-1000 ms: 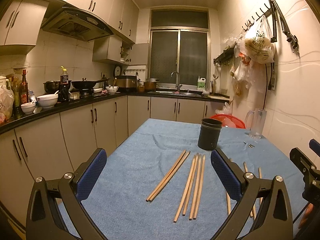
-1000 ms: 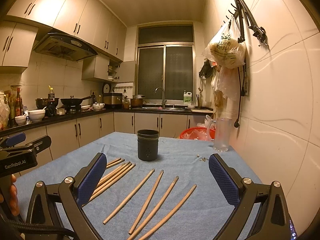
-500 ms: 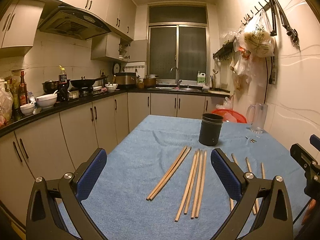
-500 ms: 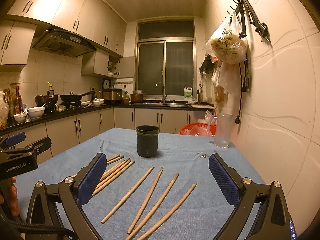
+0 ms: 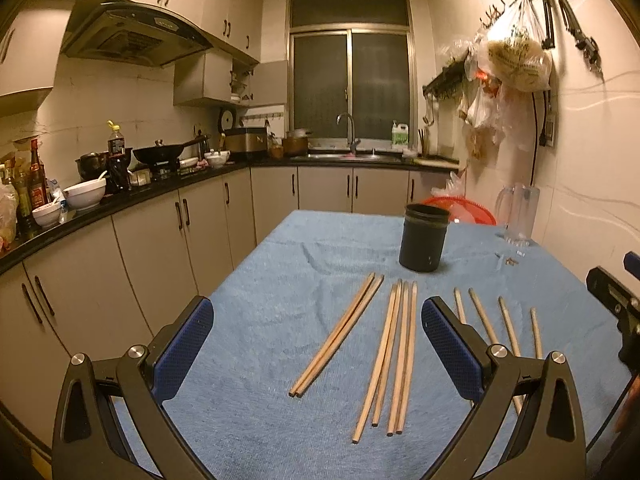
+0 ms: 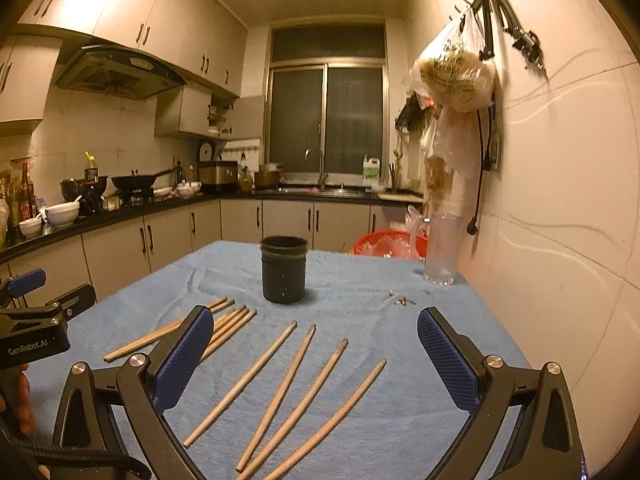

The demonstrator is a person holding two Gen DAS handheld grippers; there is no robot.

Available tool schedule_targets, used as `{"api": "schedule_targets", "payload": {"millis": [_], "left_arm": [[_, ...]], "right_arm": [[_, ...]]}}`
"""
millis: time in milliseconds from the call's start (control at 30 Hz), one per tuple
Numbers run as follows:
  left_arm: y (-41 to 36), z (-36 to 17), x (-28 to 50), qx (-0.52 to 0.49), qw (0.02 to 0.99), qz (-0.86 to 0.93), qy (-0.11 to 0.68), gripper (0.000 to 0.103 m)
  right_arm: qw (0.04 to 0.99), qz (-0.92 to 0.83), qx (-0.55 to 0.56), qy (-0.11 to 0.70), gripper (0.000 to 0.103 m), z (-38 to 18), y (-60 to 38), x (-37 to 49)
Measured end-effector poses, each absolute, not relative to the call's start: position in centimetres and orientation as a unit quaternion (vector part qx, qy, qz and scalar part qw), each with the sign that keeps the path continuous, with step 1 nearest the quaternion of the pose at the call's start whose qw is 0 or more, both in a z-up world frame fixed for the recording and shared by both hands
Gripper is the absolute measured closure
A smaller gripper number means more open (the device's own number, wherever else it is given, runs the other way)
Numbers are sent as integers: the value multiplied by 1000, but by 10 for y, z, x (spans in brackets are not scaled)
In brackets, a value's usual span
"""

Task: Organize utensils
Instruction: 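Lower both tools and grasp a wooden chopstick with each gripper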

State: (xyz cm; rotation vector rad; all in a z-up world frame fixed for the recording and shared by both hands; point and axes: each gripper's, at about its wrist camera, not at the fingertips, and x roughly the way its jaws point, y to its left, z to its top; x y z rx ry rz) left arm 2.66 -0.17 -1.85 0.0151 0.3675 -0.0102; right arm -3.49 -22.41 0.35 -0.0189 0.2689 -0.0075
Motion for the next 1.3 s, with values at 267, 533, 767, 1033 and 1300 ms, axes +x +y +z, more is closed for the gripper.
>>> {"api": "schedule_targets", "payload": {"millis": [267,533,767,1033,1300], "left_arm": [[6,-24,58,1,970,-25,243,0],[8,-17,103,3,951,-75,301,0],[0,-16,172,6,898,-107,427,0],[-27,-30,238,30,850,-133,509,32],[-39,-49,299,10,810,-143,569,41]], "right_arm": [[980,-16,26,195,0,10,-258,-1],[944,2,90,316,0,8,-300,56],[837,43,253,483,44,-22,-354,121],[770,22,250,587,78,-72,-355,159],[763,-10,224,606,85,-85,-357,167]]}}
